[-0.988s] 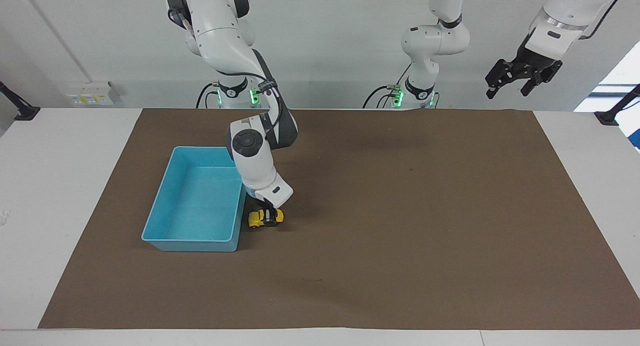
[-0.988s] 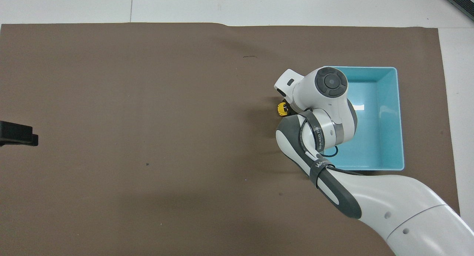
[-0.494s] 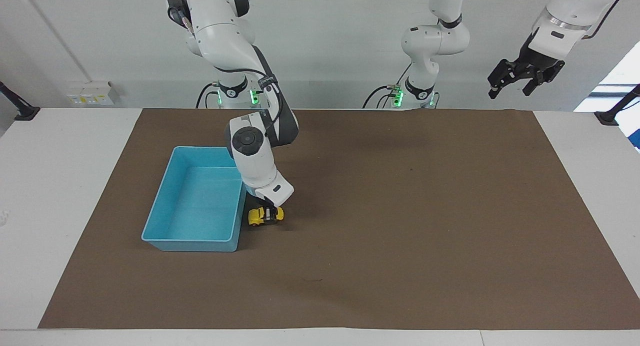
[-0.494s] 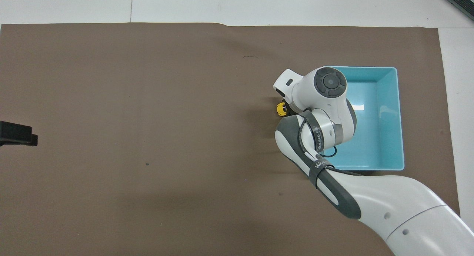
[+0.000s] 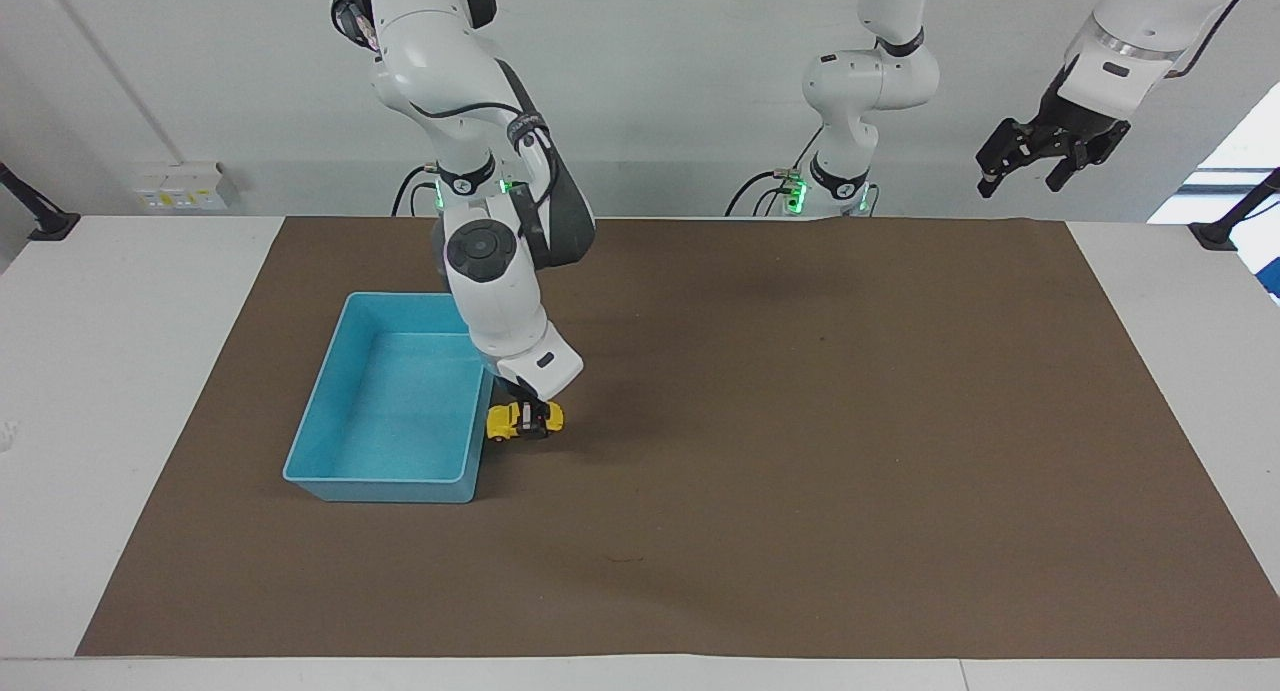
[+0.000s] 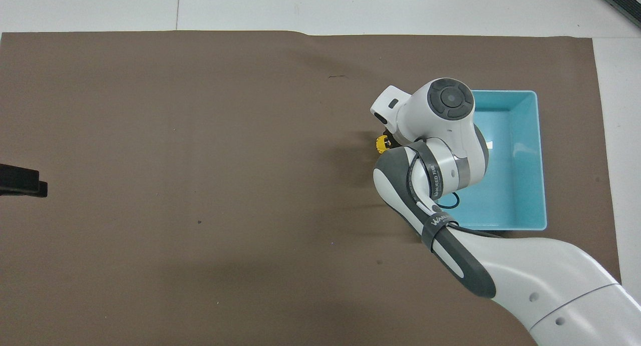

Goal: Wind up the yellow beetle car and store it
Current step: 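Grasp the yellow car with the right gripper and lift it, then lower the held car into the blue bin with the right gripper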

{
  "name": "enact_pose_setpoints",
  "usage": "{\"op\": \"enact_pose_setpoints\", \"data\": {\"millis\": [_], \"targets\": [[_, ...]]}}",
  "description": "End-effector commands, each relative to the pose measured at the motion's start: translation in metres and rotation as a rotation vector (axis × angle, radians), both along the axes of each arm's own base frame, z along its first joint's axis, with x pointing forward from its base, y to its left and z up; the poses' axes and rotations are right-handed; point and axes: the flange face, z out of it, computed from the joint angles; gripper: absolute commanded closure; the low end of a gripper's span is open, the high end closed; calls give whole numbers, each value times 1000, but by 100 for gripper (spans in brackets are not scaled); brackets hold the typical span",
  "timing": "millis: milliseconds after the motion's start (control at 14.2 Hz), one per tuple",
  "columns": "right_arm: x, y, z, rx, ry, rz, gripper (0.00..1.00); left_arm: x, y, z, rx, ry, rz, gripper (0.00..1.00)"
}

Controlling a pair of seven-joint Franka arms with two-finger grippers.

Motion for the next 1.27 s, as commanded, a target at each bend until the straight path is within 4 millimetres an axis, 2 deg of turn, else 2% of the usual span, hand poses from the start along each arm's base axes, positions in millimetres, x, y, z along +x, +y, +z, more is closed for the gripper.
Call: {"op": "enact_pose_setpoints", "data": {"millis": [0, 212, 353, 565, 918, 1059, 1200], "targets": [[-8, 6, 42, 5, 2, -42, 76, -5, 2, 2, -7, 2, -6, 0], [-10, -21, 68, -1, -4, -62, 76, -5, 2, 2, -7, 2, -6, 0], [-13, -41, 70, -21, 18, -61, 76, -5, 2, 2, -7, 2, -6, 0], [-21, -91, 54, -32, 59, 0, 76, -5, 2, 1, -7, 8, -6, 0], [-47, -140, 29, -45, 93, -11, 76, -6, -8, 1, -2, 11, -51, 0], [-64, -174, 12, -41, 57, -50, 76, -5, -10, 1, -3, 3, -65, 0], [-69, -175, 7, -42, 53, -37, 76, -4, -10, 1, -6, -1, -97, 0]]}}
